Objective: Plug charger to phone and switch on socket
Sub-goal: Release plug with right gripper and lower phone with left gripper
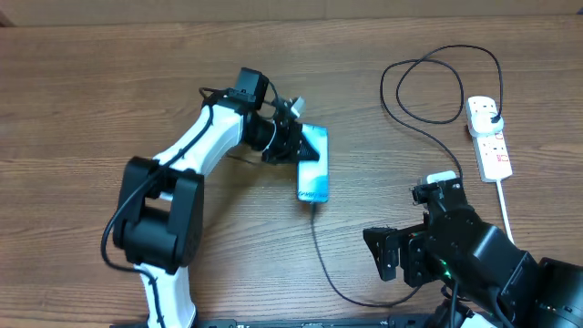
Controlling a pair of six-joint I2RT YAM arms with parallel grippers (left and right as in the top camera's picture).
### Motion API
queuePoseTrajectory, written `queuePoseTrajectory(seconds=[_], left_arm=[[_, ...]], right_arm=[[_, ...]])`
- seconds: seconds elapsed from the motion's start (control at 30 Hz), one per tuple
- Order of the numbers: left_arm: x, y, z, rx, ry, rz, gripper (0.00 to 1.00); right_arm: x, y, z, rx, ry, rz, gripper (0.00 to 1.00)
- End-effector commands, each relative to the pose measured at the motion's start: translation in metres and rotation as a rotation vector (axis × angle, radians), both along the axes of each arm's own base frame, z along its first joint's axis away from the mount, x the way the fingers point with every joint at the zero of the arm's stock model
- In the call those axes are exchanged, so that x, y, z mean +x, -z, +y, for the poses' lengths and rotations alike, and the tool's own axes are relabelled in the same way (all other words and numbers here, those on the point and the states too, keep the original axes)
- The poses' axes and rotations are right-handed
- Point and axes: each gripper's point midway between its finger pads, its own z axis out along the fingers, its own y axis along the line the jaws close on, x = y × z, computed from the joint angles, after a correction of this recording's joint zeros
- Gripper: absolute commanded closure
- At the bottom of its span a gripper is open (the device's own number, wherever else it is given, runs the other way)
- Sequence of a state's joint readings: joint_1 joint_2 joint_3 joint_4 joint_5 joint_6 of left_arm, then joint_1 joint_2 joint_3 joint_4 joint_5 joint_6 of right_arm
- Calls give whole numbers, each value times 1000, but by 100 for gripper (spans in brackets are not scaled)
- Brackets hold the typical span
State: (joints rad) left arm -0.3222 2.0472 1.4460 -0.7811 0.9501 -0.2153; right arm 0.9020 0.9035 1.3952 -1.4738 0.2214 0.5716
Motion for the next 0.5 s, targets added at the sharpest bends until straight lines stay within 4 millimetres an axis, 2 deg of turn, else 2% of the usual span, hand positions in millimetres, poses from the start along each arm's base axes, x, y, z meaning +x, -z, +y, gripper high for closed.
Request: queuePoseTrajectory(seconds=[0.0, 0.17, 0.3, 0.47], left_arm=[[2, 16, 10, 37, 117, -117, 96], [3, 47, 25, 85, 97, -43, 96], [7, 76, 28, 119, 25, 62, 96], [8, 87, 31, 155, -3, 98, 96]], right_arm=[[5, -10, -3, 16, 29, -31, 0], [9, -14, -1, 75, 103, -26, 0], [8, -12, -3, 74, 115, -14, 0], [8, -12, -3, 72, 115, -14, 0]])
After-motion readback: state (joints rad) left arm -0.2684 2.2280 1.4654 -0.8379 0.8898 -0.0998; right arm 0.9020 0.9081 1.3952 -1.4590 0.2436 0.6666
